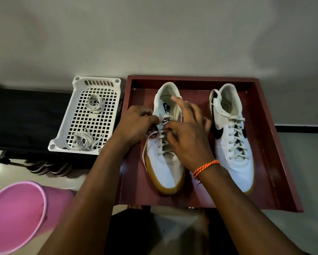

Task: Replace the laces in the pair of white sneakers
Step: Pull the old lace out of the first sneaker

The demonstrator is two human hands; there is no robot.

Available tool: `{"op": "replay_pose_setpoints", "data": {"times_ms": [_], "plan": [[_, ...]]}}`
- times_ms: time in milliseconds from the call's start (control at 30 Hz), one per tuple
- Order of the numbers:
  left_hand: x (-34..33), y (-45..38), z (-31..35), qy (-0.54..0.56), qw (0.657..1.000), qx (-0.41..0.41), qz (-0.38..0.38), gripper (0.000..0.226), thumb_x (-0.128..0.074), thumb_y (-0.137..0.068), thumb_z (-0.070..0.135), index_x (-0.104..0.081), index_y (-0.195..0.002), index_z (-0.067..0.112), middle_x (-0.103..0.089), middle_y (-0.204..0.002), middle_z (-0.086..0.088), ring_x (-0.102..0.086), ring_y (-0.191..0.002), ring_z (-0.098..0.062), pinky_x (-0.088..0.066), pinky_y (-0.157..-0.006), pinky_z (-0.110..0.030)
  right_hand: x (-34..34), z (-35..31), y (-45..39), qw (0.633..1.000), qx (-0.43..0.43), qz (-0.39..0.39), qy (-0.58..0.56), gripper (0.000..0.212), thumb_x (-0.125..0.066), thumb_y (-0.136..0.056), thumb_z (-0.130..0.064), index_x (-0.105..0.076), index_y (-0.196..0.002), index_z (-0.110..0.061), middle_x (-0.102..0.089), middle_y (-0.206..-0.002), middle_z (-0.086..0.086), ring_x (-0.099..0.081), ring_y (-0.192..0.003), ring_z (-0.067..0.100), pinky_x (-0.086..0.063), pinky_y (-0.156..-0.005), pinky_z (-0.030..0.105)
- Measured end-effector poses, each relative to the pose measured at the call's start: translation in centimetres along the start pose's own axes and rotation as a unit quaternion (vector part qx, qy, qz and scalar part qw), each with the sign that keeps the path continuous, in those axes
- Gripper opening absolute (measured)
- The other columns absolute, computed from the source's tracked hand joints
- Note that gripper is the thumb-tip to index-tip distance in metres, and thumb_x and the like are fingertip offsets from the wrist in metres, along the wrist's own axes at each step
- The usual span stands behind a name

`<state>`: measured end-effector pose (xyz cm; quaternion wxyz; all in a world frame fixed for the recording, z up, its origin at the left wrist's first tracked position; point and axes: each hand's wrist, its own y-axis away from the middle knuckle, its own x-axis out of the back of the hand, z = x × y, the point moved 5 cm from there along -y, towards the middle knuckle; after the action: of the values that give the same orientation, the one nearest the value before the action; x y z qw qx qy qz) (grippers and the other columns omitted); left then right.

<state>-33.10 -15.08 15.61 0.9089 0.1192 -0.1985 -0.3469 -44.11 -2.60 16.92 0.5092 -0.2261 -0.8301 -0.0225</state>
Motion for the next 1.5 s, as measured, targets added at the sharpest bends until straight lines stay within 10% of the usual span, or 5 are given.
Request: {"op": "replay_pose_setpoints", "data": {"times_ms": [333,600,900,1200,1500], "plan": [[0.0,0.2,0.0,-0.006,1.0,0.0,-0.004,0.018,-0.074,-0.098,0.015,-0.076,-0.093,-0.003,-0.073,-0.076,-0.024,-0.067,-0.059,-0.022,-0.051,-0.052,-0.023,2.5,1.1,-0.6,0.991,-0.033,0.113,-0.071,0.004,-0.073,-0.083,-0.028,-0.074,-0.082,-0.031,-0.051,-0.143,-0.013,-0.042,-0.131,0.017,-0.031,-0.101,0.042],[0.1,0.3,0.3,-0.008,1.0,-0.005,-0.004,0.018,-0.074,-0.098,0.011,-0.074,-0.085,-0.001,-0.071,-0.07,-0.017,-0.069,-0.059,-0.024,-0.054,-0.053,-0.024,-0.4,-0.3,0.1,1.0,0.011,0.001,0.009,0.011,-0.065,-0.091,-0.028,-0.073,-0.084,-0.031,-0.029,-0.167,-0.016,-0.028,-0.149,0.022,-0.032,-0.102,0.05],[0.1,0.3,0.4,-0.007,1.0,-0.011,-0.015,0.02,-0.073,-0.098,0.012,-0.075,-0.094,-0.007,-0.075,-0.079,-0.027,-0.075,-0.073,-0.045,-0.063,-0.068,-0.041,2.4,1.3,-0.7,0.987,-0.046,0.134,-0.08,0.008,-0.069,-0.084,-0.027,-0.073,-0.077,-0.028,-0.054,-0.136,-0.014,-0.045,-0.123,0.016,-0.032,-0.097,0.042],[0.1,0.4,0.4,0.0,1.0,-0.007,-0.012,0.015,-0.073,-0.098,0.01,-0.076,-0.091,-0.003,-0.076,-0.083,-0.027,-0.076,-0.07,-0.037,-0.065,-0.065,-0.037,-0.4,-0.1,-0.1,1.0,0.002,0.008,-0.015,0.011,-0.066,-0.091,-0.028,-0.073,-0.083,-0.031,-0.034,-0.163,-0.017,-0.03,-0.147,0.019,-0.029,-0.101,0.047],[0.2,0.5,0.4,-0.013,1.0,-0.002,-0.004,0.017,-0.073,-0.098,0.012,-0.077,-0.092,-0.004,-0.075,-0.081,-0.028,-0.073,-0.066,-0.03,-0.058,-0.058,-0.027,0.6,1.5,-0.9,0.972,-0.019,0.084,-0.22,0.011,-0.065,-0.085,-0.017,-0.069,-0.076,-0.012,-0.055,-0.128,-0.007,-0.061,-0.107,0.018,-0.055,-0.085,0.04]]}}
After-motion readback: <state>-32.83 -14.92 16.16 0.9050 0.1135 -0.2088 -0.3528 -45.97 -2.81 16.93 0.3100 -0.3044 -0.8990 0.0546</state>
